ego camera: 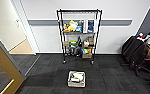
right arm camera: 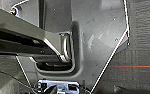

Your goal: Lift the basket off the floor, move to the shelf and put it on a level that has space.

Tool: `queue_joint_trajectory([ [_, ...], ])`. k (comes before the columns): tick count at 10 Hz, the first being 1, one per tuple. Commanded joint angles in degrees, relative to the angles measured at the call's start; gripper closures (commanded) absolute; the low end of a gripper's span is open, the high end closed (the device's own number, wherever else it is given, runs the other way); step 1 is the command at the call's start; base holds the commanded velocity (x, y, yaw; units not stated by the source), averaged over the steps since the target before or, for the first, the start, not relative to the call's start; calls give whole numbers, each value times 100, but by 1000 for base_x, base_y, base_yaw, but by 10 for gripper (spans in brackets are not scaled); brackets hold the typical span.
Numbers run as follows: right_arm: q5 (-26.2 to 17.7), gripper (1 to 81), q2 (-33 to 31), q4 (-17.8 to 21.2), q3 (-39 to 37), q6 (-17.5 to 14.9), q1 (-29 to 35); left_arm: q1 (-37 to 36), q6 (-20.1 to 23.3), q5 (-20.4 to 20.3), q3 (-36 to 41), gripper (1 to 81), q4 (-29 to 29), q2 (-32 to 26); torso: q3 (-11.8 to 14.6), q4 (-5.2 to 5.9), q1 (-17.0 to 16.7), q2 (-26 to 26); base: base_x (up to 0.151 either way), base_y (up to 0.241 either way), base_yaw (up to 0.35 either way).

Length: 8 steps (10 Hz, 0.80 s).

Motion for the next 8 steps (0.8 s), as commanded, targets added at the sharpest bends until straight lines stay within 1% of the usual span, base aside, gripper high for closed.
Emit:
queue_joint_trajectory([
  [1,-329,10,-34,48,28,-1,-7,-97,41,372,-5,10,24,-38,0,0,0,-2,116,0,0],
  [4,-329,10,-42,48,-17,17,11,-97,41,372,3,10,24,-29,2,0,-13,-9,125,0,0],
  [8,-329,10,-60,57,-25,25,-7,-97,50,372,-5,10,24,-38,2,0,-13,-6,140,0,0],
])
